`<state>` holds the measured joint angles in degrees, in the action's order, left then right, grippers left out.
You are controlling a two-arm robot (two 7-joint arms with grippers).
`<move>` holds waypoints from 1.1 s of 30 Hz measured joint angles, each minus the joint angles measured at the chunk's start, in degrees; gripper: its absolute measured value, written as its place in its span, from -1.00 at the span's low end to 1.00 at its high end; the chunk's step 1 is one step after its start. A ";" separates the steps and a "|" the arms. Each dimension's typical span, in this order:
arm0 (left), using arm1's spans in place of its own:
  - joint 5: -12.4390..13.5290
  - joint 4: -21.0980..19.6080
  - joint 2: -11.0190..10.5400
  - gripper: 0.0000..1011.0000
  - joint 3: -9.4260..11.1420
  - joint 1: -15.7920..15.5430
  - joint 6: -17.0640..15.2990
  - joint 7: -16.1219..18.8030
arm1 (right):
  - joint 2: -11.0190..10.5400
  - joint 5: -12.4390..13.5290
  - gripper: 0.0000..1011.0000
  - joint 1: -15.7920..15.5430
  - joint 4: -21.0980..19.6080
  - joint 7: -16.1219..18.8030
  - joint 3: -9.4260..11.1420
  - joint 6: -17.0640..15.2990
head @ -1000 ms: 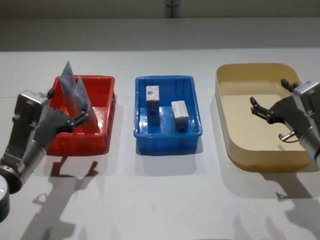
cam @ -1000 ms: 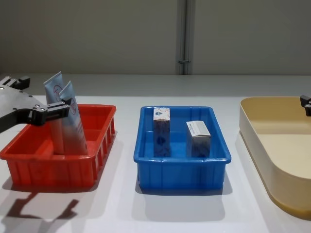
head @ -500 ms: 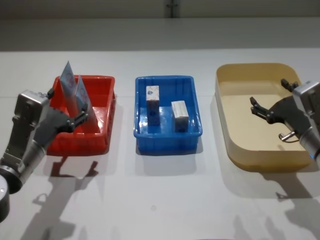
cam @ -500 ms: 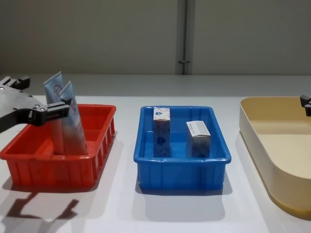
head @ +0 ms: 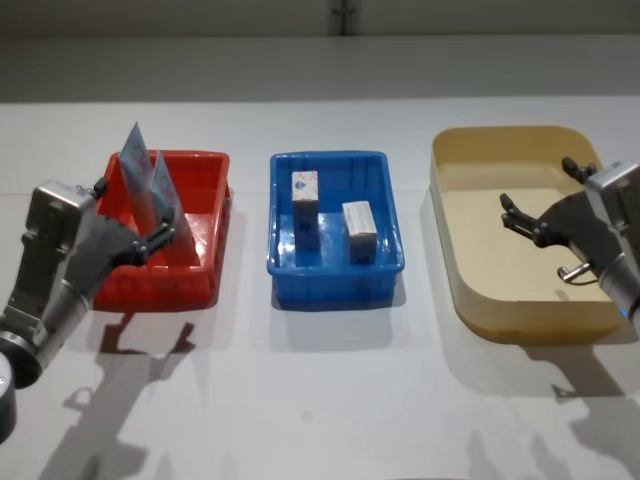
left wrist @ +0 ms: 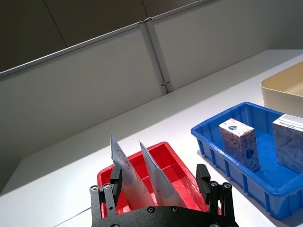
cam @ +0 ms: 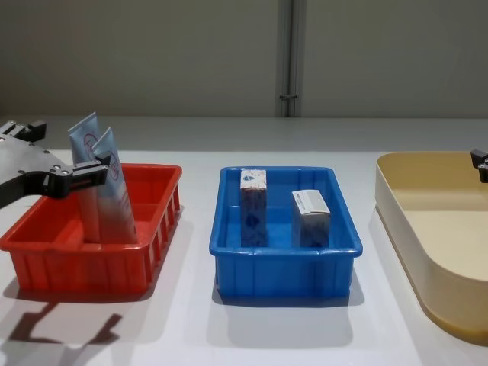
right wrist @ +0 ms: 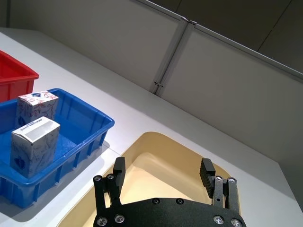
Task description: Bimanual collaborative sorting of washing and personal care products
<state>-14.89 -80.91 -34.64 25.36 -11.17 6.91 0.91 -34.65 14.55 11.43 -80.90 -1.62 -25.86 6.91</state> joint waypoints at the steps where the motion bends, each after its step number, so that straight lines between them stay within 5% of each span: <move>1: -0.32 -0.03 0.01 0.98 -0.44 0.26 0.00 -0.49 | 0.00 0.00 0.98 0.00 0.00 0.00 0.00 0.00; 33: -2.74 -2.36 -0.33 0.98 -6.69 5.68 -2.94 -4.60 | 0.00 0.00 0.98 0.00 0.00 0.00 0.00 0.00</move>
<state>-17.63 -83.27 -34.97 18.67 -5.49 3.97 -3.69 -34.64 14.55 11.43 -80.90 -1.62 -25.86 6.91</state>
